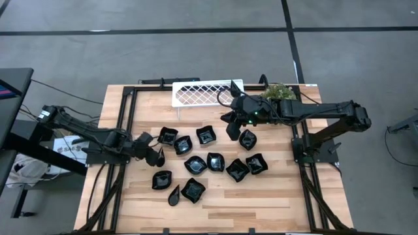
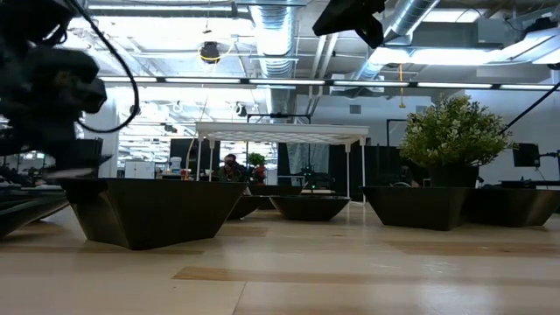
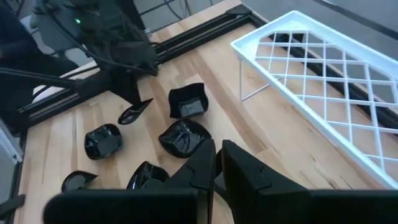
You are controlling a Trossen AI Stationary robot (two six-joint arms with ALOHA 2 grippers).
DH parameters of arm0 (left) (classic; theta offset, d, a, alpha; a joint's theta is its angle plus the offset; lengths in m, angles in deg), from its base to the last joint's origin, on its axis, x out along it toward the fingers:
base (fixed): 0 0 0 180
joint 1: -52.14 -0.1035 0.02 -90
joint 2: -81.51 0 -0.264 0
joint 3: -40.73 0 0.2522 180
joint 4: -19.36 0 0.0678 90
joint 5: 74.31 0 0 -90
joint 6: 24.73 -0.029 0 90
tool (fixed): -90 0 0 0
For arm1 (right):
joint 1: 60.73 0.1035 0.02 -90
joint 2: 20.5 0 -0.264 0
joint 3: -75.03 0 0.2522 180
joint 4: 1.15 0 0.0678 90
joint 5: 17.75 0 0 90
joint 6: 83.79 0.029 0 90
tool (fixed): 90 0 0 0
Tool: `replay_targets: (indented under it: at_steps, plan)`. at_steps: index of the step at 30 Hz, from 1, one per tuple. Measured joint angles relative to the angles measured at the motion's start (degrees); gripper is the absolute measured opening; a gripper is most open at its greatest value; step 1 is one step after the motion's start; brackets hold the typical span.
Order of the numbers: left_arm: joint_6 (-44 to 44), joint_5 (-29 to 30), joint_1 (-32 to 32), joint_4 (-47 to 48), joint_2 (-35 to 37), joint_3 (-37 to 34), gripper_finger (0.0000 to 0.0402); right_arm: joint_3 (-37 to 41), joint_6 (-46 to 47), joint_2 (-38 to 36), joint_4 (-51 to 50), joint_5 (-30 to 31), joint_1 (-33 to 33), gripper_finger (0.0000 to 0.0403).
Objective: Pick & Place Mini shaped plates
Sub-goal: Stack the black drop shaped plate on top of the black drop shaped plate on the shelf
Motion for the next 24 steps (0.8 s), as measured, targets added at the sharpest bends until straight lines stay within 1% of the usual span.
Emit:
replay_targets:
  at_steps: [4, 7, 10, 13, 16, 18, 21, 24]
  plan:
    - [0.02, 3.72, 0.00, -2.44, 4.45, 0.00, 0.0006, 0.00, 1.28, 0.02, 0.90, 0.03, 0.11, 0.0021]
    - [-0.36, 8.29, 0.00, -6.62, 7.04, 0.00, 0.0006, 0.00, 1.78, 1.03, 4.75, 0.69, 0.75, 0.0018]
    - [-3.51, 13.37, 0.00, -14.83, 8.55, 0.00, 0.0007, -0.07, 1.87, 3.89, 12.40, 1.01, 1.58, 0.0015]
    - [-7.49, 16.87, 0.00, -24.12, 8.58, 0.04, 0.0010, -0.02, 2.68, 8.35, 19.99, 0.54, 2.47, 0.0011]
    - [-10.59, 17.86, -0.02, -31.30, 8.02, 0.04, 0.0009, 0.00, 3.38, 13.19, 27.50, -0.96, 3.62, 0.0010]
    - [-11.03, 18.21, -0.04, -33.78, 7.85, 0.04, 0.0007, -0.08, 3.42, 16.15, 32.20, -3.12, 4.46, 0.0011]
    - [-11.16, 18.69, -0.04, -35.51, 7.68, 0.04, 0.0006, -1.76, 3.42, 19.84, 35.97, -4.39, 5.26, 0.0015]
    - [-11.19, 20.18, -0.04, -36.41, 7.54, 0.04, 0.0009, -4.51, 3.42, 22.60, 36.71, -4.50, 6.13, 0.0025]
